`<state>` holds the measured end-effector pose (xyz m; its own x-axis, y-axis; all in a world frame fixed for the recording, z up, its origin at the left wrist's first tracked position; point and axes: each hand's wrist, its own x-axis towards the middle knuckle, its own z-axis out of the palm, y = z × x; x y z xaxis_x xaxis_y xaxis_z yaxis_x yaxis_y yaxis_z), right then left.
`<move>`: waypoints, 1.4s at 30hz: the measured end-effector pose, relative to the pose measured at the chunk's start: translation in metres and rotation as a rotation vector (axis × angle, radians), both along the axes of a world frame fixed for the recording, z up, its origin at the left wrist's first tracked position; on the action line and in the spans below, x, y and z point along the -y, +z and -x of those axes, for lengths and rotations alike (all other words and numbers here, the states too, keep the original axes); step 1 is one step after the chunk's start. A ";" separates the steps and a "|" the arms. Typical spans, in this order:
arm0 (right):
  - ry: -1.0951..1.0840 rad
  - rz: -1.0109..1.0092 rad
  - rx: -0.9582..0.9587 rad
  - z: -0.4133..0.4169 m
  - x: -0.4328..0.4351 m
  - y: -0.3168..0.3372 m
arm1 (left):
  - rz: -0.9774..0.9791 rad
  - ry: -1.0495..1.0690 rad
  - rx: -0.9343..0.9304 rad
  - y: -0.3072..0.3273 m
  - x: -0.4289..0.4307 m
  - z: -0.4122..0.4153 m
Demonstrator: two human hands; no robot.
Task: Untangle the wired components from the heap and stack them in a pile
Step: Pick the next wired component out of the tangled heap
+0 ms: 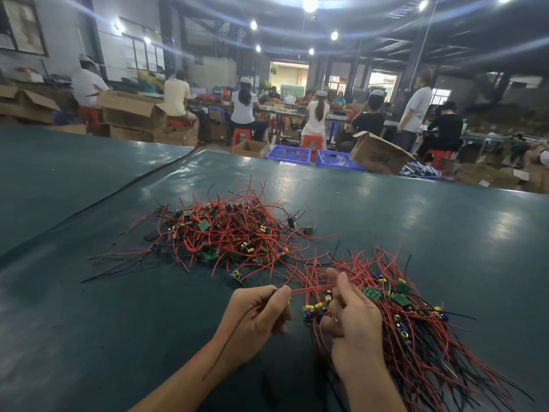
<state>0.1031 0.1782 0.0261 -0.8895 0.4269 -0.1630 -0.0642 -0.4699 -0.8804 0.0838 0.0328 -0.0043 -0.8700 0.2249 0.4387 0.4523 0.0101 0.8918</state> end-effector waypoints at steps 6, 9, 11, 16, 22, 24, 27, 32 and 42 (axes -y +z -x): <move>-0.028 -0.072 0.000 -0.002 0.008 -0.004 | -0.051 0.006 0.039 -0.007 -0.003 0.000; 0.137 -0.225 -0.018 -0.005 0.030 -0.009 | -0.019 0.019 0.016 -0.009 -0.003 0.001; 0.181 -0.267 -0.040 -0.008 0.040 -0.010 | 0.017 0.018 -0.014 -0.009 -0.002 0.002; -0.004 -0.152 0.021 -0.003 0.023 -0.005 | 0.086 0.024 -0.046 -0.004 -0.002 -0.001; -0.137 -0.048 -0.030 -0.004 0.003 0.001 | -0.063 -0.034 0.055 0.004 -0.001 -0.003; -0.088 -0.062 -0.045 -0.005 0.009 0.001 | -0.144 -0.019 0.121 0.007 0.000 -0.002; -0.036 -0.070 -0.095 -0.005 0.016 0.001 | -0.231 0.019 0.182 0.008 0.004 0.003; 0.000 -0.064 -0.196 -0.006 0.018 0.003 | -0.315 0.010 0.335 0.008 0.007 0.005; 0.126 -0.655 -0.431 -0.012 0.022 -0.005 | -0.633 0.056 0.707 0.012 0.012 0.014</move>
